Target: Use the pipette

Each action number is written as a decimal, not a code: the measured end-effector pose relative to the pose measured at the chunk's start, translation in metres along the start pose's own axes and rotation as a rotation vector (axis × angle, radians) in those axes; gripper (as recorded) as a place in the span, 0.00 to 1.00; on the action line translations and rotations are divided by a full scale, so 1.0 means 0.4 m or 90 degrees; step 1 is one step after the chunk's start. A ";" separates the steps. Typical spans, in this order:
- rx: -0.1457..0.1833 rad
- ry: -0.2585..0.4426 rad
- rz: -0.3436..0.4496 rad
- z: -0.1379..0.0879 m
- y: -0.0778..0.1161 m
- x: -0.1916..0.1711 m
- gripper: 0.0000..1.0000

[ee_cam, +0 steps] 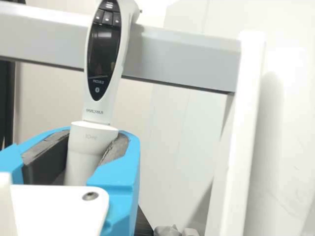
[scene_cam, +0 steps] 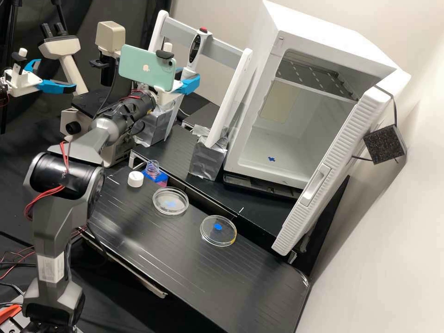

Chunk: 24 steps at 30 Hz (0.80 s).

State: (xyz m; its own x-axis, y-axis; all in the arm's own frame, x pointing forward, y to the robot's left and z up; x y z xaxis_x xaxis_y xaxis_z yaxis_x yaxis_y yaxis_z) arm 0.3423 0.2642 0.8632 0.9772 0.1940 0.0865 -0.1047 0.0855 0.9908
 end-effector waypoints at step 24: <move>0.025 -0.028 0.131 0.010 0.079 -0.037 0.00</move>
State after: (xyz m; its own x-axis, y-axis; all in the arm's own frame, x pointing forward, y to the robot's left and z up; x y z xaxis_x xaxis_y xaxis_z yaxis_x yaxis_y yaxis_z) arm 0.3252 0.2602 0.8936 0.9429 0.1605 0.2917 -0.2970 0.0093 0.9548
